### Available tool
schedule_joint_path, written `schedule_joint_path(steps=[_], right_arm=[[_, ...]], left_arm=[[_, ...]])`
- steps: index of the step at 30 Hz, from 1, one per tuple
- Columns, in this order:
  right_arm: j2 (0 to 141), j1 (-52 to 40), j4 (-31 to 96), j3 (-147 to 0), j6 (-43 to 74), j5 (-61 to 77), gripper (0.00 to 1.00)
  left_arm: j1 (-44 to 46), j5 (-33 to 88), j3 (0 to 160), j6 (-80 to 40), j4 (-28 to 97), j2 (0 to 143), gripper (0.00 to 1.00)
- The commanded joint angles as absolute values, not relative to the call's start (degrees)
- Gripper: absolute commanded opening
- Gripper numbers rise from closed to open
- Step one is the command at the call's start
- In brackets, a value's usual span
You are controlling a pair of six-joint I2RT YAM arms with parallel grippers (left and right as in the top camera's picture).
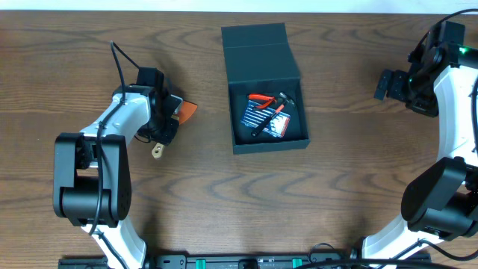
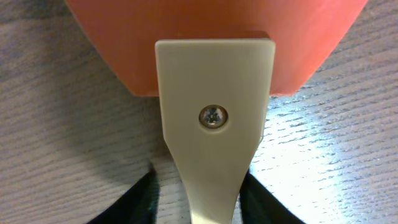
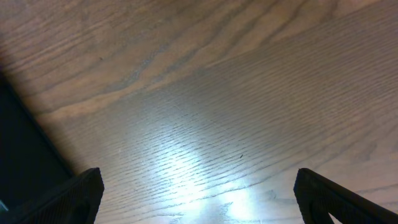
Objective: Pack container
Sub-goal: 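Lower the left gripper and grasp the putty knife's beige handle, then carry the putty knife with the left gripper into the box and release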
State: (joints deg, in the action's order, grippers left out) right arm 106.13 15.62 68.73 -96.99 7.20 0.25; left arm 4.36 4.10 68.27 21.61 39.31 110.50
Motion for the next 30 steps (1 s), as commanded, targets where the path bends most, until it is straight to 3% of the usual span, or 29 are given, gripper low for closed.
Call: schedule_joint_path(steps=[1,6,8,11,19,30], right_arm=[[106.5,15.92,68.79,-96.68,6.76,0.21,0.99],[106.5,15.92,68.79,-96.68,6.76,0.21,0.99],[106.5,15.92,68.79,-96.68,6.76,0.21,0.99],[106.5,15.92,68.84,-96.68,6.74,0.21,0.99],[106.5,15.92,69.14,-96.68,6.74,0.21,0.99],[106.5,15.92,69.56,-96.68,6.09,0.23,0.99]], left_arm=[[4.47,3.03,66.7,21.76,39.46,111.57,0.33],[4.47,3.01,66.7,21.76,39.9,111.57,0.19],[4.47,3.03,66.7,21.71,40.07,111.55,0.18],[4.47,2.98,66.72,20.18,40.16,111.53,0.06],[4.6,3.03,67.2,16.6,41.1,107.96,0.06],[9.08,3.03,69.56,16.64,46.24,92.51,0.06]])
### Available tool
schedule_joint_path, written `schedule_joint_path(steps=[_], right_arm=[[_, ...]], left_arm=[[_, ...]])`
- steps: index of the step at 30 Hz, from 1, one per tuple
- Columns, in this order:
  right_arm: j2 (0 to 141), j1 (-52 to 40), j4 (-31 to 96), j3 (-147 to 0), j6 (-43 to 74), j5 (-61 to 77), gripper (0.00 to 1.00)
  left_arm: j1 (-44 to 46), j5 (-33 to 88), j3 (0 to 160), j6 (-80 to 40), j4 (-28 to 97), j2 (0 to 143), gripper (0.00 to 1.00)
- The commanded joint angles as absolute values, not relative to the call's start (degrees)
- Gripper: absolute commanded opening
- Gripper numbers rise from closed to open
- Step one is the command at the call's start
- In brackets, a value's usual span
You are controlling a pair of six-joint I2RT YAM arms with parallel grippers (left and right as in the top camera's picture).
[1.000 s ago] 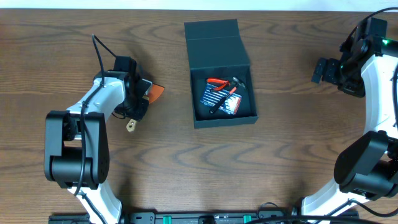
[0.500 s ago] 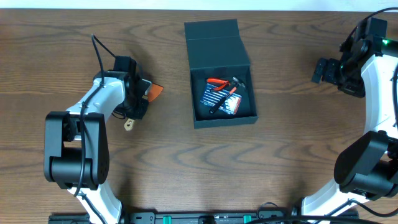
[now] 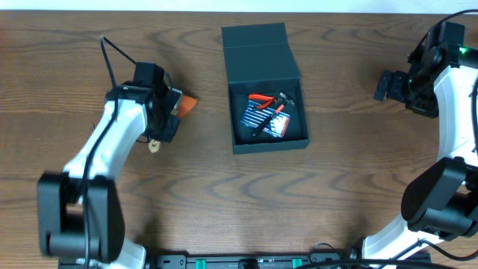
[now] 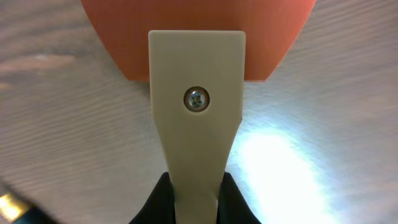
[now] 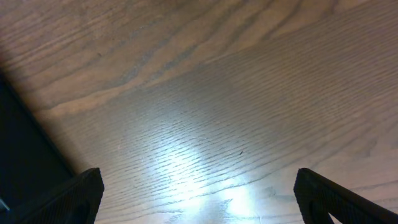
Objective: Pack container
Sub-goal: 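Carry the putty knife with the left gripper into the box and release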
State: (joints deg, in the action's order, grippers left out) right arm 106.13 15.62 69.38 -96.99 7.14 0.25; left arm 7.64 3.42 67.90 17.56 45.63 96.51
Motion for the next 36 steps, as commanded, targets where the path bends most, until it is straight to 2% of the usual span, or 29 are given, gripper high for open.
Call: schedule_joint_path(steps=[1,7,16,27,36], right_arm=[[106.5,15.92,69.65,-96.68,6.11,0.23,0.99],[106.5,15.92,69.89,-96.68,6.09,0.21,0.99],[106.5,15.94,70.06,-96.68,5.06,0.16,0.99],[106.5,15.94,71.2,-96.68,5.08,0.19,0.99],[106.5,15.94,71.75,-96.68,5.1,0.21,0.99]], left_arm=[[9.96,3.03,69.65,16.67,46.37,90.8,0.06],[18.26,3.05,70.04,22.96,46.39,83.05,0.06],[35.7,2.98,70.43,46.3,40.05,80.88,0.05],[38.81,3.01,73.28,46.24,29.34,91.05,0.06],[37.1,3.22,89.97,40.58,28.67,101.54,0.06]])
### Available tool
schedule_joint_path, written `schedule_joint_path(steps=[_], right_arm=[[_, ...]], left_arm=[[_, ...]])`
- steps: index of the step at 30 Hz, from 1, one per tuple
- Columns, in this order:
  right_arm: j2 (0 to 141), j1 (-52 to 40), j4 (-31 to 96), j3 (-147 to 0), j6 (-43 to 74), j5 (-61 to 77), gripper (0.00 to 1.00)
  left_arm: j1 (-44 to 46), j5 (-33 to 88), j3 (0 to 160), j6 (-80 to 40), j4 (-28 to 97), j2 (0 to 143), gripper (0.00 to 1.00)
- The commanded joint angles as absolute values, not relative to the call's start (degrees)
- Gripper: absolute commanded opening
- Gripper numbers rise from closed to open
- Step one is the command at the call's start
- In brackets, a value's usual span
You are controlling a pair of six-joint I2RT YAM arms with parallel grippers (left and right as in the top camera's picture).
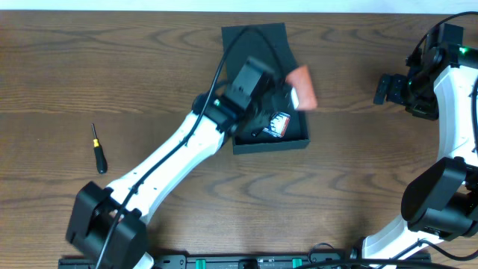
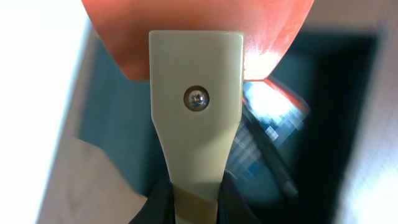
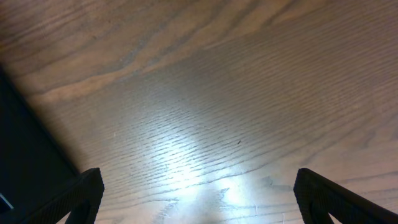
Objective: Pack container
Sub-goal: 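Carry the putty knife with the left gripper into the box and release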
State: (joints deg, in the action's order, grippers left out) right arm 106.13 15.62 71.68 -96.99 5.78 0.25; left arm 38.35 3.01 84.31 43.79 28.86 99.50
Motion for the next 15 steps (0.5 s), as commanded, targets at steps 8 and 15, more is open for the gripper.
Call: schedule_joint_path(steps=[8,15], right_arm=[[106.5,15.94,71.75,-96.68,5.08,0.19,0.99],[106.5,15.94,71.53,-96.68,5.06,0.19,0.99]], left_arm=[[34.26,8.93,92.49,39.97,35.31,106.91,0.06],[34.04,10.13,92.49,40.01,37.67,110.98,0.06]])
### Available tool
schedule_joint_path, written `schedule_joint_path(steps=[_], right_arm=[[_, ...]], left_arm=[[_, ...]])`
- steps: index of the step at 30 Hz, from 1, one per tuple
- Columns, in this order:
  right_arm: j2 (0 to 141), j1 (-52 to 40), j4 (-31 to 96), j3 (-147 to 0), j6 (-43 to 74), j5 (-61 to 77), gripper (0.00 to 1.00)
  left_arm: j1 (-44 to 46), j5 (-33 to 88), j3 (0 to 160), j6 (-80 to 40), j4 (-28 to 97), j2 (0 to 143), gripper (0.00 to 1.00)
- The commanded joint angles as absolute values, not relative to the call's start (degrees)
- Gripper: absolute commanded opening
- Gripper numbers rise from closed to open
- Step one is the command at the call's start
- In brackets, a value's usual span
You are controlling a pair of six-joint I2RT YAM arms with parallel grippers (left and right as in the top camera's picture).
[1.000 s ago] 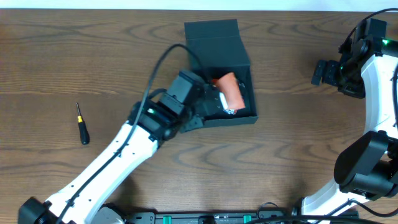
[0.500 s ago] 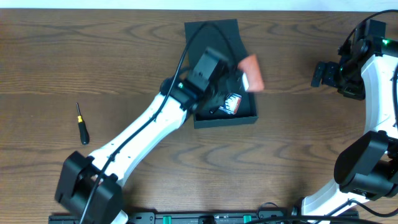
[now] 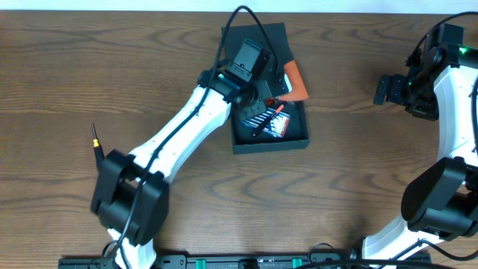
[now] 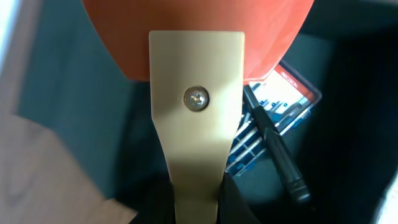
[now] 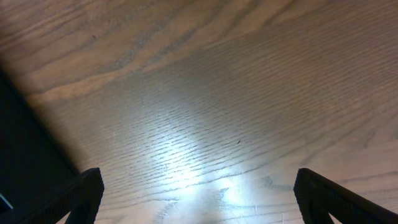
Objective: Pack container
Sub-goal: 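Carry the putty knife with the left gripper into the box and release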
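My left gripper is shut on the cream handle of a scraper, whose orange blade hangs over the back right of the open dark teal box. Inside the box lie a blue and red tool package and a black-handled tool, just beneath the scraper. My right gripper stands open over bare wood, to the right of the box, with nothing between its fingers.
A small black screwdriver lies on the table at the far left. The box lid lies open flat behind the box, partly under my left arm. The box's dark edge shows at the left of the right wrist view.
My left gripper, still holding the scraper, has shifted slightly toward the back of the box and is nearer to the contents. The right arm has not moved.
My left gripper stood open around the scraper's handle on the table at the left. Then it was shut on the handle there. Then it held the scraper over the box, and now closer above the tools inside. The right gripper stayed open throughout.
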State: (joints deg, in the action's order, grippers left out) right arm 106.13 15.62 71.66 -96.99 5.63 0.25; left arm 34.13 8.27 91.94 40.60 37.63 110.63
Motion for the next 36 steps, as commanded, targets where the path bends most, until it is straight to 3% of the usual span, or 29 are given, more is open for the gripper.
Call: schedule_joint_path(steps=[1,27,28,30,34,36], right_arm=[[106.5,15.94,71.55,-96.68,5.08,0.19,0.99],[106.5,16.12,72.07,-96.68,4.19,-0.23,0.99],[106.5,16.16,72.18,-96.68,4.16,-0.23,0.99],[106.5,16.23,72.27,-96.68,4.14,-0.23,0.99],[106.5,16.27,72.36,-96.68,3.99,-0.23,0.99],[106.5,16.29,72.47,-96.68,3.97,-0.23,0.99]], left_arm=[[34.09,10.13,92.49,40.01,37.67,111.26,0.06],[33.39,10.07,92.12,40.21,37.28,117.99,0.08],[33.39,10.04,92.12,40.21,37.26,117.99,0.23],[33.39,10.04,92.12,40.21,37.23,117.99,0.63],[33.39,10.0,92.12,39.86,37.34,117.97,0.99],[33.39,9.87,92.14,39.7,37.76,117.69,0.98]])
